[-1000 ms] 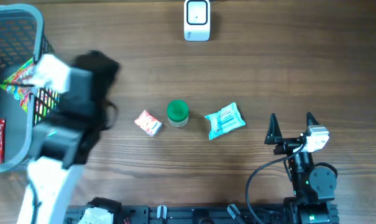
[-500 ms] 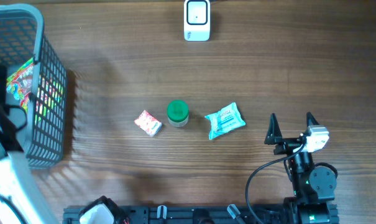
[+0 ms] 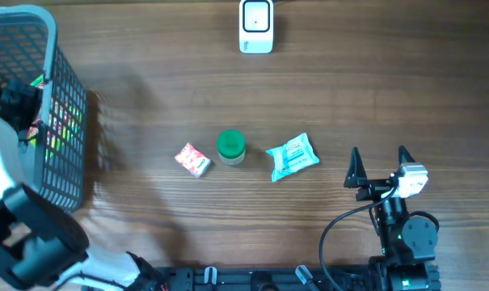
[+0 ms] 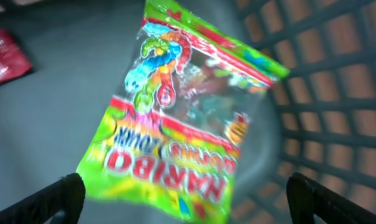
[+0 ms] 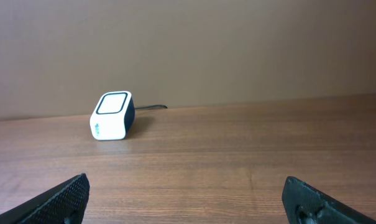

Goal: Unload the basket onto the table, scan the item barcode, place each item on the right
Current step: 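Reach the left gripper into the basket toward the Haribo bag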

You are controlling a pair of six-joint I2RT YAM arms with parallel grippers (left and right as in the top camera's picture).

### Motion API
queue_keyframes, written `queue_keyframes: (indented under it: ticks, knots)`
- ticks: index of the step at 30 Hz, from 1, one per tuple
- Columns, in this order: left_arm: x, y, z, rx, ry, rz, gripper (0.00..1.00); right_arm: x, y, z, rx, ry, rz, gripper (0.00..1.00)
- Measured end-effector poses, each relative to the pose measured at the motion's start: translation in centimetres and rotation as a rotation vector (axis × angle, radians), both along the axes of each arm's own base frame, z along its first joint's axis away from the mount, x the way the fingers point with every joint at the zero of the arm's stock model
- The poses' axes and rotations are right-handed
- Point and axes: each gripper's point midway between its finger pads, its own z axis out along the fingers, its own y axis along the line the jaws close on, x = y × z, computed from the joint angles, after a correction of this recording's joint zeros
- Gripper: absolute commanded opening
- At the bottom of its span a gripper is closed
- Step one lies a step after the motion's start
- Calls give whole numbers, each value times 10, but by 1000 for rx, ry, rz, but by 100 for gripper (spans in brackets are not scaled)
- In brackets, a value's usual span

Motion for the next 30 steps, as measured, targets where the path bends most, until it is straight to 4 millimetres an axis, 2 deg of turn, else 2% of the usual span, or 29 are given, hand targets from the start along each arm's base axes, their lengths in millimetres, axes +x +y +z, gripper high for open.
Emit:
queue_keyframes:
  ticks: [3,7,15,16,17,20,21,22,30]
  knots:
    - [8,7,-19,9,16,-20,100,0,0,0,0,0,0,100]
    - [20,14,-30,36,0,-43,100,0,0,0,0,0,0,99]
    - [35,16,-53,63,14,-95,100,0,0,0,0,0,0,100]
    - [35,15,-64,56,34,-102,97,0,0,0,0,0,0,100]
    - [35,15,-69,58,46,-107,87,0,0,0,0,0,0,100]
    - [36,20,-77,76,69,-120,25,0,0,0,0,0,0,100]
    - [34,21,-80,82,85,-124,10,0,0,0,0,0,0,100]
    - [33,22,-81,86,93,-126,4,0,0,0,0,0,0,100]
    - [22,17,-81,71,157,-149,4,0,0,0,0,0,0,100]
